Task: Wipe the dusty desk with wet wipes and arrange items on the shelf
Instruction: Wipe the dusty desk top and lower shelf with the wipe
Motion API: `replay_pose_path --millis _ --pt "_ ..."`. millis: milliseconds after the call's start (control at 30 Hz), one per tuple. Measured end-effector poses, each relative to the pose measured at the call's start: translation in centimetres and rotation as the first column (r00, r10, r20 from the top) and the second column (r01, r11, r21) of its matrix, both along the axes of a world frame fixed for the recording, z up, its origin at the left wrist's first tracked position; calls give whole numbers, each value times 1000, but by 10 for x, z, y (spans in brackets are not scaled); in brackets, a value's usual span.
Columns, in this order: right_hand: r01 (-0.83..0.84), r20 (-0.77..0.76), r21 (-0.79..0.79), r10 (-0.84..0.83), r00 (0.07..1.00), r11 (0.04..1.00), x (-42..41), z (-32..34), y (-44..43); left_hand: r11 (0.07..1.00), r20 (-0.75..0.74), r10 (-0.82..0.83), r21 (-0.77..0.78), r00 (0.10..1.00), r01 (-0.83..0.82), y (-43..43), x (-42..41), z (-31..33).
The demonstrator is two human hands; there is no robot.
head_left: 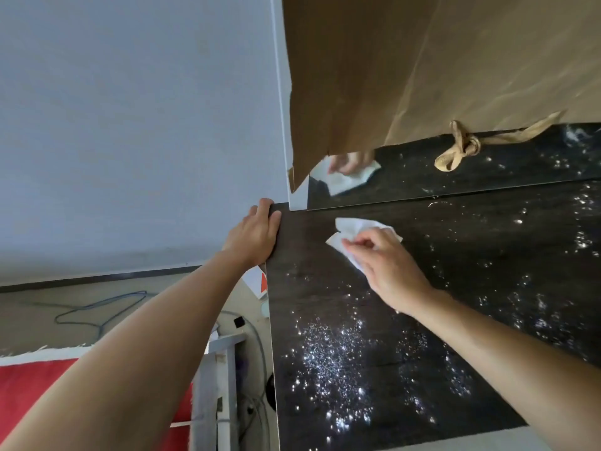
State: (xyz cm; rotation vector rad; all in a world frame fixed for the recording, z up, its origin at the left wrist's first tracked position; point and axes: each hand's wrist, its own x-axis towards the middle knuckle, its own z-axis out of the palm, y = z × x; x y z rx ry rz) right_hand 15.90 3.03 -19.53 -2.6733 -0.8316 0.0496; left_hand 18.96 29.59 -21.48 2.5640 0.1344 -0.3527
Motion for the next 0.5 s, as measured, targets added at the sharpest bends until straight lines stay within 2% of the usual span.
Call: replay_pose_path --millis 33,100,133,200,267,300,400,500 --pt "100 57 -48 -97 994 994 10 0 -13 999 17 -22 33 1000 21 1 2 2" --pt "209 61 -67 -205 977 976 12 -1 -17 996 13 -56 68 998 55 3 10 5" --pt "180 30 -38 -179 983 983 3 -1 -7 996 -4 -68 62 998 68 4 13 5" --pt "-6 -58 33 8 998 999 -27 -5 18 995 -25 -87 35 996 88 7 18 6" --pt "-138 -170 104 155 973 985 -46 -5 39 993 -27 -113 16 993 113 11 20 4" --pt "-141 -194 141 167 967 980 -47 -6 46 992 -35 -129 9 991 129 13 21 3" --pt "-23 -211 186 63 976 982 -44 -4 61 986 -25 -168 -7 986 167 17 24 1" --pt "-136 -207 138 163 965 981 -85 3 73 983 -27 -184 -20 983 183 20 25 -1"
